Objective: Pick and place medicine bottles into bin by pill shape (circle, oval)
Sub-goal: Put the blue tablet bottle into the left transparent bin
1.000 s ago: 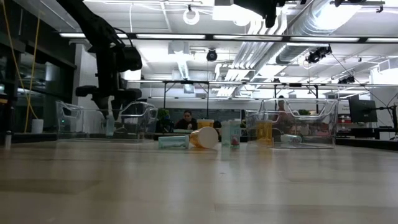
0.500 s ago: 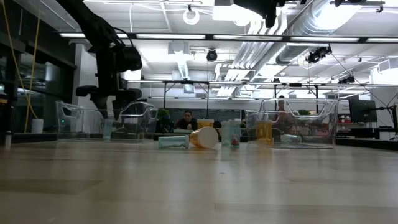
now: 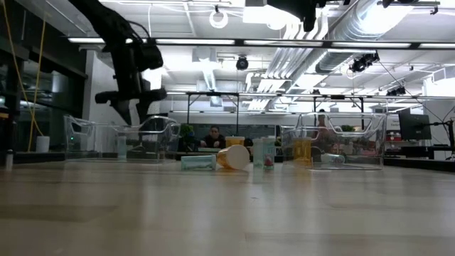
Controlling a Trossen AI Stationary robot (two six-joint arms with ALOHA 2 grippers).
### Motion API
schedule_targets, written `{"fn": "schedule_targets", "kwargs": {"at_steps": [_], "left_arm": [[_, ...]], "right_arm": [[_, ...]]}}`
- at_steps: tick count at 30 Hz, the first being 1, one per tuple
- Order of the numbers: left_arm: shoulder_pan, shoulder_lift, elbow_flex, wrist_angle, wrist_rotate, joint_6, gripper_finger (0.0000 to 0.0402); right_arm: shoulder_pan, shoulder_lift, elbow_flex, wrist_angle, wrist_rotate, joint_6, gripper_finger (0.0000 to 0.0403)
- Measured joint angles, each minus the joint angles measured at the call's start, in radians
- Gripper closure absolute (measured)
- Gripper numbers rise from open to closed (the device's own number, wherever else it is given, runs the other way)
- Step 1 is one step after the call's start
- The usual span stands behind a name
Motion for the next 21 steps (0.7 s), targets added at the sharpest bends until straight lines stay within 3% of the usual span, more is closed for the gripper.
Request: {"fn": "schedule_targets", "kwargs": {"at_steps": [8, 14, 21], "left_arm": [[0.0, -0.121, 0.103, 0.013, -0.026, 0.086, 0.0217], [-0.078, -0.302, 0.101, 0.167, 0.201, 0.127, 0.0217], [-0.364, -0.559, -0.088, 0.522, 0.358, 0.161, 0.0217]], "right_arm": [[0.0, 0.0, 0.0, 0.0, 0.0, 0.0, 0.0158], [0.0, 0.0, 0.0, 0.0, 0.0, 0.0, 0.0158], [0.0, 0.0, 0.0, 0.0, 0.0, 0.0, 0.0158]]}}
